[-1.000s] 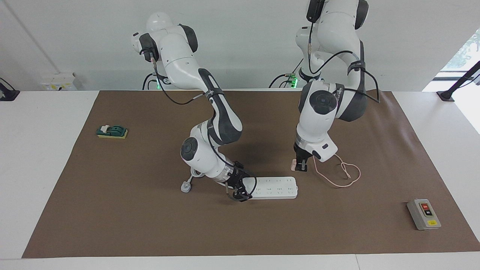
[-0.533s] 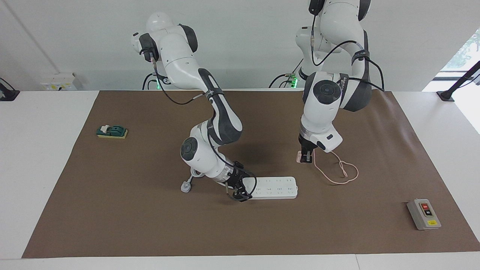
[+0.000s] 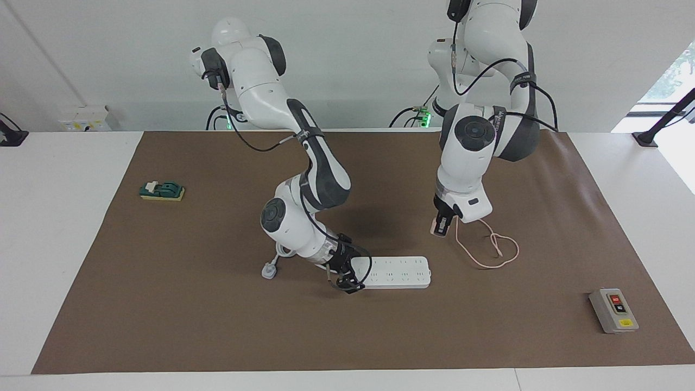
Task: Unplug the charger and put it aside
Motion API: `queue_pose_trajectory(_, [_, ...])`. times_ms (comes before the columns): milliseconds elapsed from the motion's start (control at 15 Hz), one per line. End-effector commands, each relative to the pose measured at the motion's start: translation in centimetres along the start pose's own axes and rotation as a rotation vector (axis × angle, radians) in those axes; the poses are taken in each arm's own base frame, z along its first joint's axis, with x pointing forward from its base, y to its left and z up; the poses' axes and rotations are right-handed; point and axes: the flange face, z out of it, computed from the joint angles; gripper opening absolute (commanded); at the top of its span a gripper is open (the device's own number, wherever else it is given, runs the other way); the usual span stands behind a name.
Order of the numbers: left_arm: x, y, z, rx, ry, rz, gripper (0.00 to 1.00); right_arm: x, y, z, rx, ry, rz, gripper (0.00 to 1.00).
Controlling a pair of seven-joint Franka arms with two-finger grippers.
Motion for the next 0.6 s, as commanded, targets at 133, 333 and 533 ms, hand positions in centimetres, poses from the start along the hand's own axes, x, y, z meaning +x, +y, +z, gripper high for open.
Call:
queue_pose_trajectory(133, [0.8, -9.1, 0.7, 0.008, -0.013, 0.337, 0.0, -0.5, 1.4, -6.9, -0.065, 0.096, -0.127, 1.0])
queue_pose_trajectory(333, [0.6, -11.7, 1.7, -0.092, -0.043, 0.399, 0.0, 0.7, 1.6, -12.2, -0.138, 0.138, -0.244, 1.0])
queue_pose_trajectory(533, [2.8, -19.1, 0.6, -0.316, -0.135, 0.489, 0.0, 3.0, 2.8, -22.3, -0.227, 0.192, -0.47, 1.0])
